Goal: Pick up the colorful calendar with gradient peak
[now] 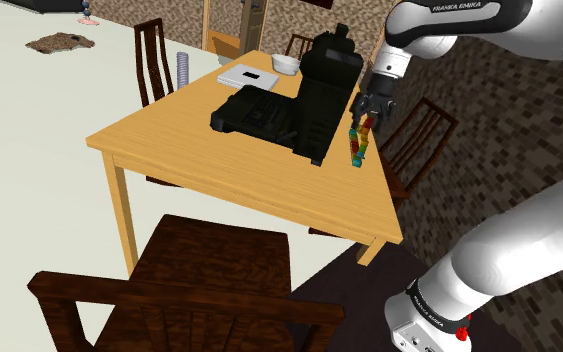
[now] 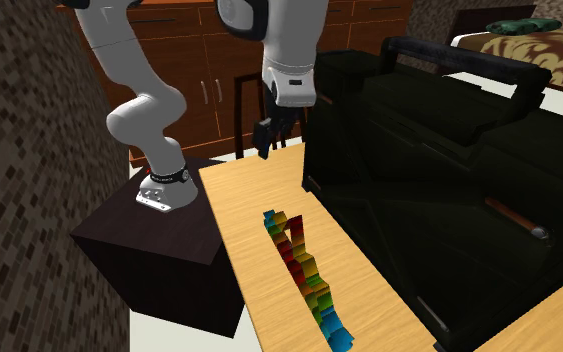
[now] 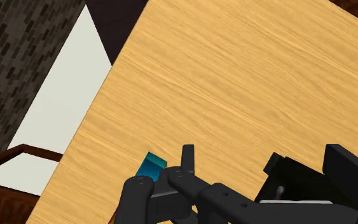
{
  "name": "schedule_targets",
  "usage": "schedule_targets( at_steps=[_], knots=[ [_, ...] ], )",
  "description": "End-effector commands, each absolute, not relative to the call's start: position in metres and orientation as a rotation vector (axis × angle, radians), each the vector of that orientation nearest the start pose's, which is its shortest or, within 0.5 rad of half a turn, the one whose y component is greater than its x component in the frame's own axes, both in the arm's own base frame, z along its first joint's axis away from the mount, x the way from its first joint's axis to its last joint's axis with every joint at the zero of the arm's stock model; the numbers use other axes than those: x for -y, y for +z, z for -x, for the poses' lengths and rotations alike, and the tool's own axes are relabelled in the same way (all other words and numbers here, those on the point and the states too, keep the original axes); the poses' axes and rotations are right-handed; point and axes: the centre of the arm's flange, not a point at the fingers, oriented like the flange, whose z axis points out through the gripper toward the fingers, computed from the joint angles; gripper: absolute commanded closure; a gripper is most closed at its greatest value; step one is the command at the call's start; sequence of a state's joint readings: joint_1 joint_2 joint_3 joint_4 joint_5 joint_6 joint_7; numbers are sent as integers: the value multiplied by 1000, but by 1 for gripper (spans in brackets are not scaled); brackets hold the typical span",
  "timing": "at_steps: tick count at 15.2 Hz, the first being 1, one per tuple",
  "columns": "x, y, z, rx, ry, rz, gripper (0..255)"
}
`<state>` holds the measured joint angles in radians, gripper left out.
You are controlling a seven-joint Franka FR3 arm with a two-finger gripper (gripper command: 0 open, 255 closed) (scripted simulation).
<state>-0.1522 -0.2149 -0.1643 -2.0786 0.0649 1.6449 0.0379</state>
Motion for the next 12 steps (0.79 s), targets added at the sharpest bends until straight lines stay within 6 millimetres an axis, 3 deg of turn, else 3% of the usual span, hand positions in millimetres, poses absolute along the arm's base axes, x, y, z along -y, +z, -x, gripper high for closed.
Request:
schedule_targets(
  at_steps=[1, 12],
  knots=[
    [165, 494, -464, -624, 320, 2934, 0],
    [292, 457, -530, -1090, 368, 2804, 0]
  ],
)
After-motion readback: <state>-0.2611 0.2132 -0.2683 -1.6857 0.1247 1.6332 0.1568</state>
